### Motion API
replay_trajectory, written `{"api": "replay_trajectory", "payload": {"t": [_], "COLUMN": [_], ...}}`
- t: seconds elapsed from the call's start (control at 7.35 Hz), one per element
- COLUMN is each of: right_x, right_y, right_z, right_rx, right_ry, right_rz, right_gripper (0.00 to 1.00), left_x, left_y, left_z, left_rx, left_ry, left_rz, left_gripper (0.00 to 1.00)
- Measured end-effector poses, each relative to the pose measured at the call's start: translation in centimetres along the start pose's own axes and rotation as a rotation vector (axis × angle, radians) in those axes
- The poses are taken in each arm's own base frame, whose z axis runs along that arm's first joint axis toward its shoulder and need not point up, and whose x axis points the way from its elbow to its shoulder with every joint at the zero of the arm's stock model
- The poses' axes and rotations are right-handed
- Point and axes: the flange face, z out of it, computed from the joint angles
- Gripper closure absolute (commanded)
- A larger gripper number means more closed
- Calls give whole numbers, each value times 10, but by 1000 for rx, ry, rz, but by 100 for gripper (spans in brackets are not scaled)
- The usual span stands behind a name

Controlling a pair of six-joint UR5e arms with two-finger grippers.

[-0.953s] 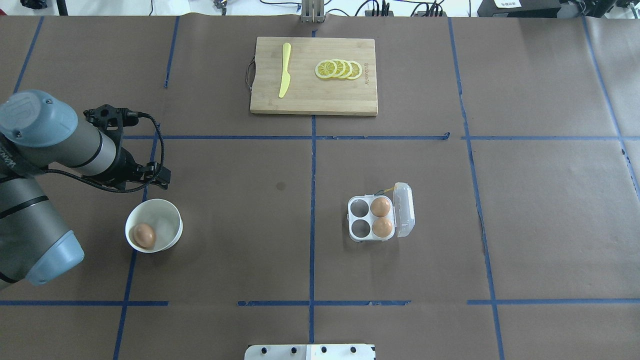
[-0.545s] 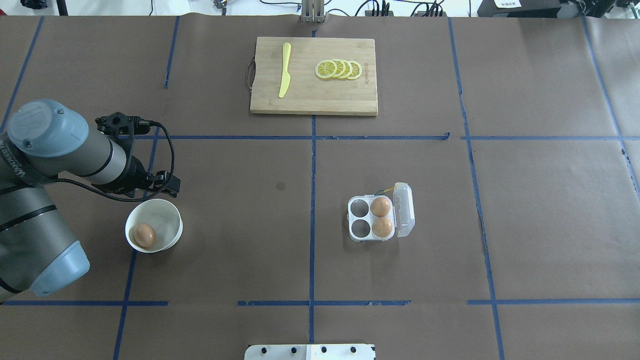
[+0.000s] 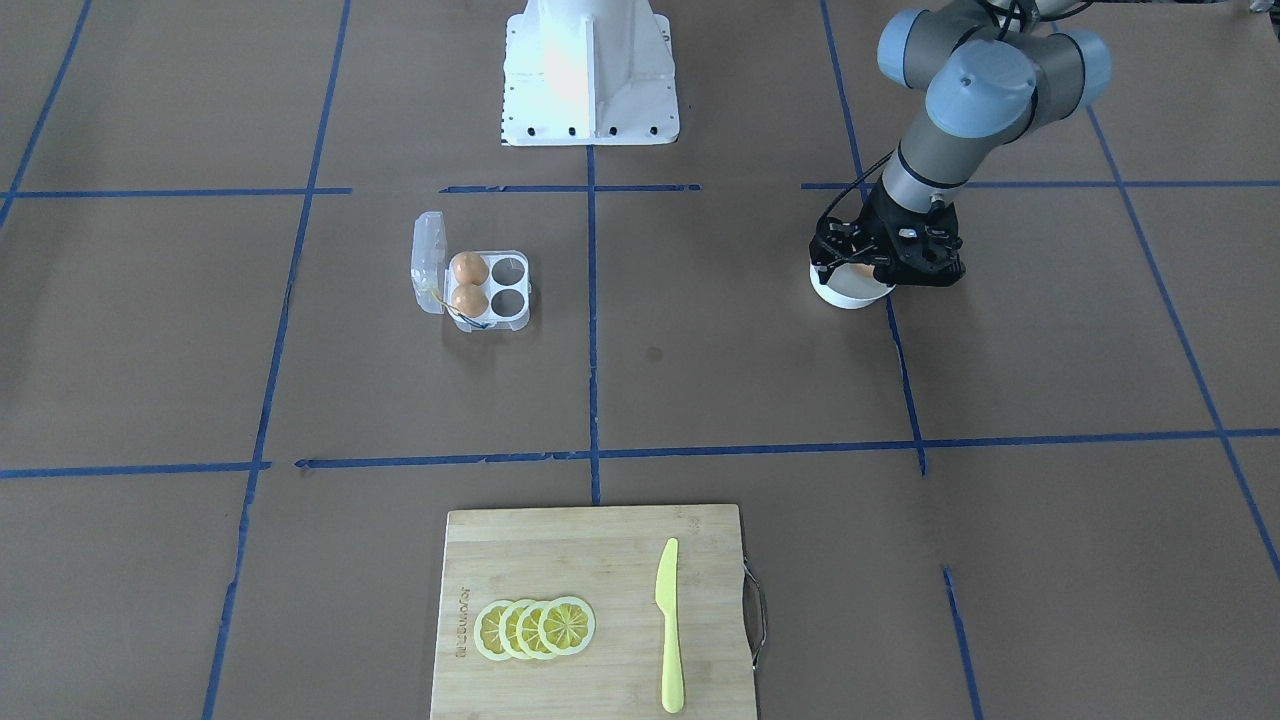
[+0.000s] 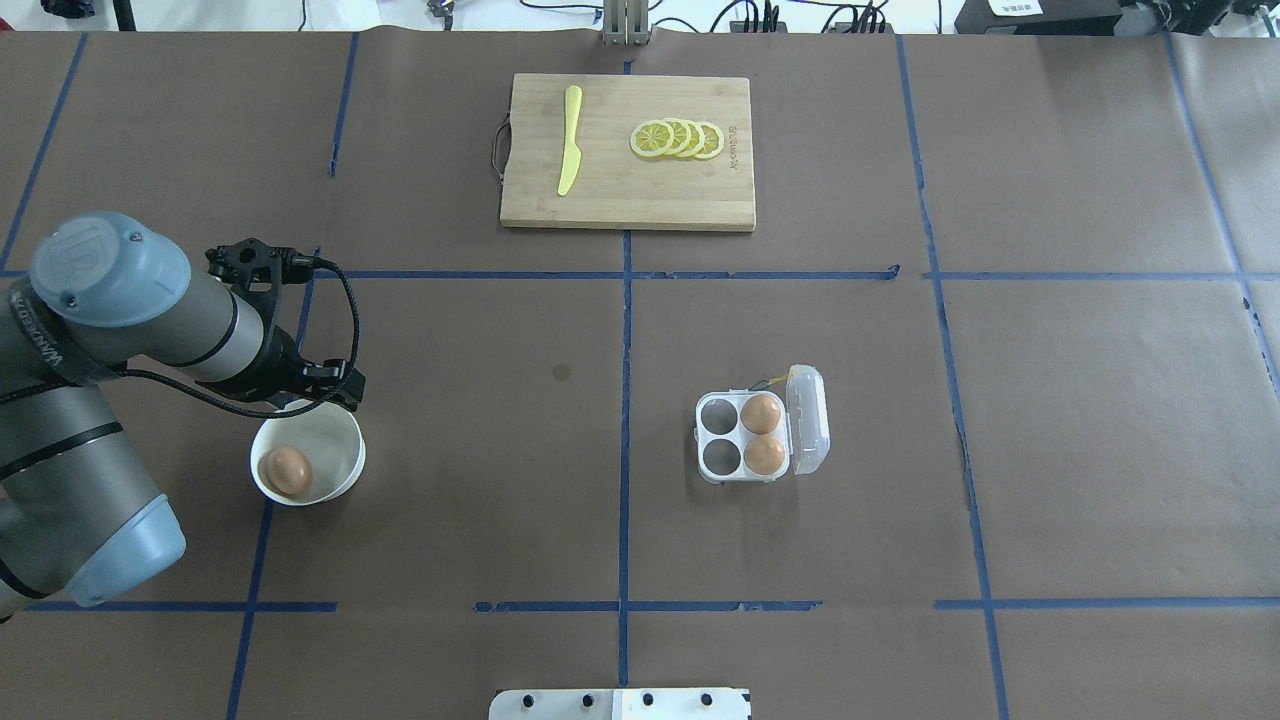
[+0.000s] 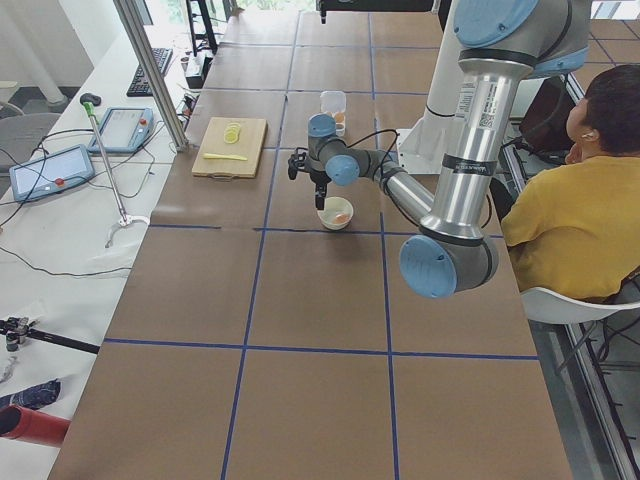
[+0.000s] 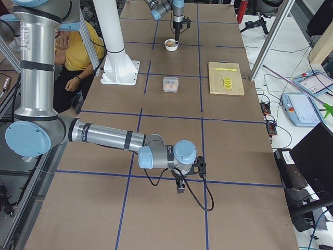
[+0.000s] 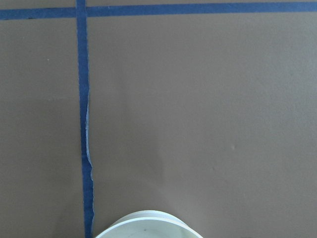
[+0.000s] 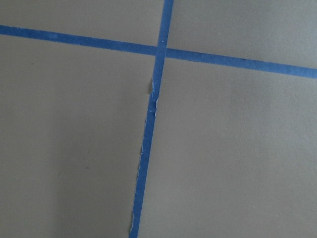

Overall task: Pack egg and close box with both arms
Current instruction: 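Lower the left gripper into the bowl and grasp the brown egg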

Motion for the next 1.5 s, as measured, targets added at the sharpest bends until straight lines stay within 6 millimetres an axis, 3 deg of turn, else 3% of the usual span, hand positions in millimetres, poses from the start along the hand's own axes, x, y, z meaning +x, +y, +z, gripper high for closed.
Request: {"api": "replay_trajectory", "payload": {"t": [0.82, 1.5], "right_x": [3, 6], "right_y": [3, 5], "right_z": [3, 7], "right_rx": [-7, -15], "right_ry": [0, -1], "right_rz": [6, 10], "right_gripper": [0, 0], "left_x": [-7, 20], "left_y": [14, 20], "left_z": [23, 32], "left_rx": [-96, -148], "left_ry": [-161, -242], "left_rz": [-163, -215], "left_gripper": [13, 17]}}
